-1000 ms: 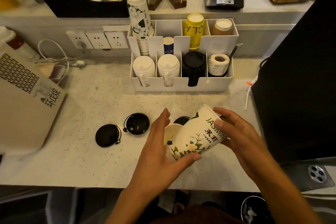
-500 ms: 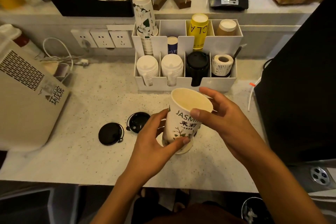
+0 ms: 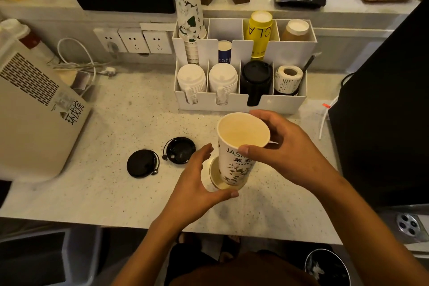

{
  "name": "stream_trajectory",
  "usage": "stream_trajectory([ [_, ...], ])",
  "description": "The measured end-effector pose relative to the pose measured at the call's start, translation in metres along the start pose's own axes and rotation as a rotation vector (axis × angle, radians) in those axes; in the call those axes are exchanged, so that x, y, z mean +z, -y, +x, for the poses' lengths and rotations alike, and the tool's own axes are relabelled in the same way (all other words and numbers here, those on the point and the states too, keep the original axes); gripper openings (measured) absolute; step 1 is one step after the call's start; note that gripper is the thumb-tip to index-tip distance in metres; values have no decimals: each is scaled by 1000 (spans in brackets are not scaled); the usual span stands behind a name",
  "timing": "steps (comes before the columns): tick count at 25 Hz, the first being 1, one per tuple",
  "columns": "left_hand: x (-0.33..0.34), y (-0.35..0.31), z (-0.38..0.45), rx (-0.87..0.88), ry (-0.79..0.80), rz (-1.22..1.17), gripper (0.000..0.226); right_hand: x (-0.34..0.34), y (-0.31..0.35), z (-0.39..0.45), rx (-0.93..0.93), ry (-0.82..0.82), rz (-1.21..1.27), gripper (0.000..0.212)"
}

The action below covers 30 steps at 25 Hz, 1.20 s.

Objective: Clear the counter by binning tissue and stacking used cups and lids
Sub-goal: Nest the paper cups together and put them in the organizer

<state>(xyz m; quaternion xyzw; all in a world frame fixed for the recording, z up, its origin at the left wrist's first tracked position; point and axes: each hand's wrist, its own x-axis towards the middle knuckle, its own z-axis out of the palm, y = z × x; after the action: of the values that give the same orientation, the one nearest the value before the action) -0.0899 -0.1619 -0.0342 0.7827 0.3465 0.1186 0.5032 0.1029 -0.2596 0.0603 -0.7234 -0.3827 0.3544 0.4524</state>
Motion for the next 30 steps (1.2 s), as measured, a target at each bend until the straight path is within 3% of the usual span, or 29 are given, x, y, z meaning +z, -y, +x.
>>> stream_trajectory([
  [3,12,8,2,-53,30,-24,122,4,-7,-1,-2,19,4,77],
  [6,26,11,2,-31,26,-92,115,11,-13,-1,-12,28,-11,71],
  [11,36,14,7,-36,-30,-112,101,19,-27,-3,-35,56,-85,87],
  [17,30,23,10,-34,-10,-98,94,20,-45,-1,-62,112,-181,82],
  [30,29,26,10,-48,6,-95,87,38,-100,-3,-42,210,-343,95],
])
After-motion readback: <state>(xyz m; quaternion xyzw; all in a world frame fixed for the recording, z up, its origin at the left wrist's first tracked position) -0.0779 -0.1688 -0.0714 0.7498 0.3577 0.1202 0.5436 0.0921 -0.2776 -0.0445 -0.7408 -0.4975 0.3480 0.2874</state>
